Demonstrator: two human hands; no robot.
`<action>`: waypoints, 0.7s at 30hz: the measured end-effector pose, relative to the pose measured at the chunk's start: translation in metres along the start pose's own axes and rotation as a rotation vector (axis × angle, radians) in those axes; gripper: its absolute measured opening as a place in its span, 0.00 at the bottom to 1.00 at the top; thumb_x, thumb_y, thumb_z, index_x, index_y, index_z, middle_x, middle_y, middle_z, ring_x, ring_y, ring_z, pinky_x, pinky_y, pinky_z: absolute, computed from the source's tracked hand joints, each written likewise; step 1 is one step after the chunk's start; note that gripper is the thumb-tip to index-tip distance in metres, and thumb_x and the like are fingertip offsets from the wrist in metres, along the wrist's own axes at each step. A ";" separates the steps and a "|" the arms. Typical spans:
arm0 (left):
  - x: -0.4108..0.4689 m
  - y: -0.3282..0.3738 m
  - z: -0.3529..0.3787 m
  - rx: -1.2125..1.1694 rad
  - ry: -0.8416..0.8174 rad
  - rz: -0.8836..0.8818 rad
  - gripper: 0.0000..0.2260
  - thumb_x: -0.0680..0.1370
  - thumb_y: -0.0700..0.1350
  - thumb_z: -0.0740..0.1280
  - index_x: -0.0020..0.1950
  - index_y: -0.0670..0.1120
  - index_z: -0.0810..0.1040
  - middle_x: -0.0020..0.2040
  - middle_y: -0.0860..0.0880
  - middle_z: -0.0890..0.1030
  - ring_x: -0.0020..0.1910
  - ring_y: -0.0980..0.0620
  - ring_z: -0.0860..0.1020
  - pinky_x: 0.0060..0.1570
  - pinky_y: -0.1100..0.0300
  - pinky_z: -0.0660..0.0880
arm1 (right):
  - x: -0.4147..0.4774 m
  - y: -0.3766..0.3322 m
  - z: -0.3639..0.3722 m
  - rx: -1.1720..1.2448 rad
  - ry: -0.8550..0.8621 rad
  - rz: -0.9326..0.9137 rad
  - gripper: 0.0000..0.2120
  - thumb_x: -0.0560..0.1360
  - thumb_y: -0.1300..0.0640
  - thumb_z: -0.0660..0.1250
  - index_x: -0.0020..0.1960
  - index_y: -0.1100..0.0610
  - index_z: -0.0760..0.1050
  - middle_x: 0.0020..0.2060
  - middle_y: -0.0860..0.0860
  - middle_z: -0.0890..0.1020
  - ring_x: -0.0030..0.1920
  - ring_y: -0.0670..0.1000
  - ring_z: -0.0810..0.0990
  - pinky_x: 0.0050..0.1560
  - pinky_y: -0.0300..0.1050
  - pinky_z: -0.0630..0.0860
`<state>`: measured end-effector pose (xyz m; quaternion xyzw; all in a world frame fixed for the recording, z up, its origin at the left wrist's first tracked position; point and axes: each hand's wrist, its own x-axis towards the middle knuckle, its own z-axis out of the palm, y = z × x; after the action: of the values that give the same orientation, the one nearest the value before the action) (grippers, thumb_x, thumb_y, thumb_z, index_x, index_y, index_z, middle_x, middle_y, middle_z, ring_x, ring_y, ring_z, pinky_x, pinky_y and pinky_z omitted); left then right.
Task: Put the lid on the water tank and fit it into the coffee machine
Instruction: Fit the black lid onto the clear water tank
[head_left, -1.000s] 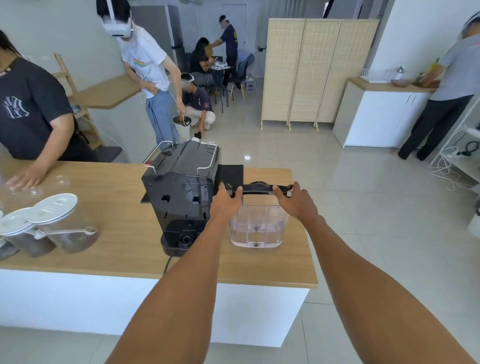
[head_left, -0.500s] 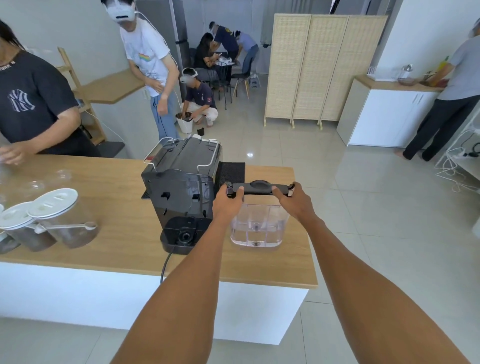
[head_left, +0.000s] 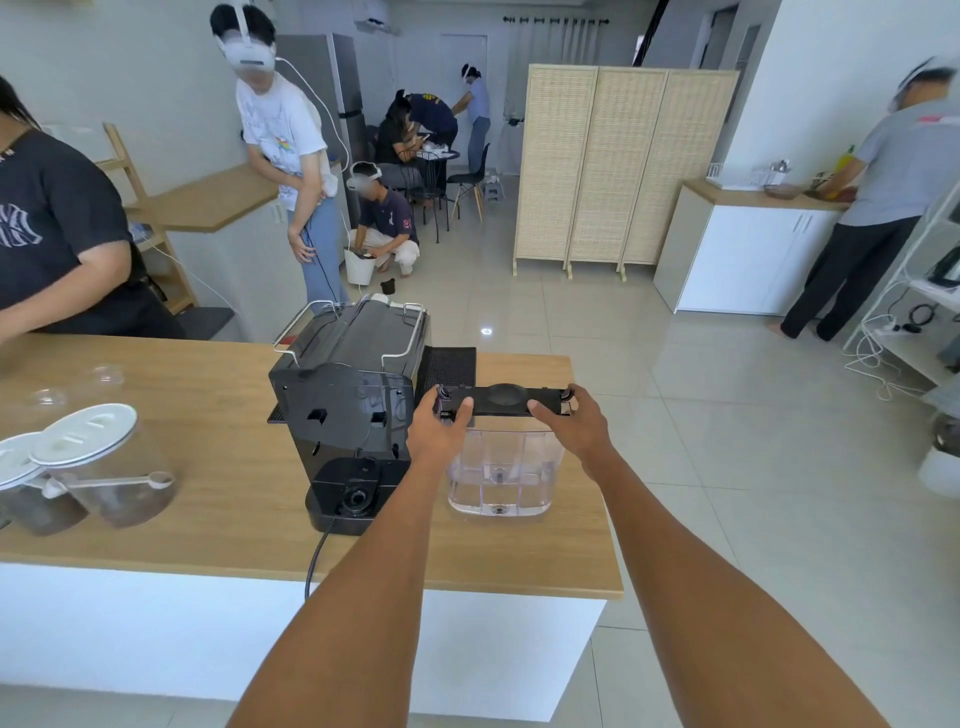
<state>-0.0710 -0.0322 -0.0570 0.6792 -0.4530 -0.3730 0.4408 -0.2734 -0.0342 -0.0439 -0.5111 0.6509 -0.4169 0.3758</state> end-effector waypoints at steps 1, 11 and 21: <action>0.002 -0.002 0.000 -0.003 -0.014 0.001 0.40 0.71 0.67 0.71 0.78 0.51 0.68 0.73 0.49 0.75 0.71 0.44 0.75 0.71 0.42 0.71 | 0.002 0.002 0.000 0.015 0.007 0.013 0.39 0.71 0.43 0.77 0.75 0.55 0.68 0.66 0.50 0.77 0.67 0.53 0.74 0.66 0.48 0.72; 0.000 -0.001 -0.005 0.013 -0.035 -0.002 0.46 0.67 0.59 0.80 0.80 0.51 0.64 0.76 0.47 0.72 0.74 0.43 0.71 0.71 0.41 0.71 | 0.006 0.002 -0.001 0.069 -0.029 0.015 0.26 0.70 0.46 0.79 0.63 0.56 0.77 0.59 0.52 0.82 0.59 0.54 0.78 0.54 0.44 0.72; -0.004 0.004 -0.006 0.033 -0.007 0.078 0.41 0.70 0.54 0.80 0.79 0.52 0.63 0.73 0.45 0.74 0.72 0.41 0.72 0.70 0.44 0.72 | 0.000 0.002 -0.002 0.129 0.046 -0.048 0.36 0.67 0.48 0.81 0.71 0.47 0.70 0.57 0.47 0.78 0.60 0.54 0.77 0.64 0.51 0.76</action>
<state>-0.0676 -0.0274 -0.0504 0.6668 -0.4867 -0.3504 0.4424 -0.2756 -0.0340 -0.0449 -0.4914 0.6189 -0.4785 0.3829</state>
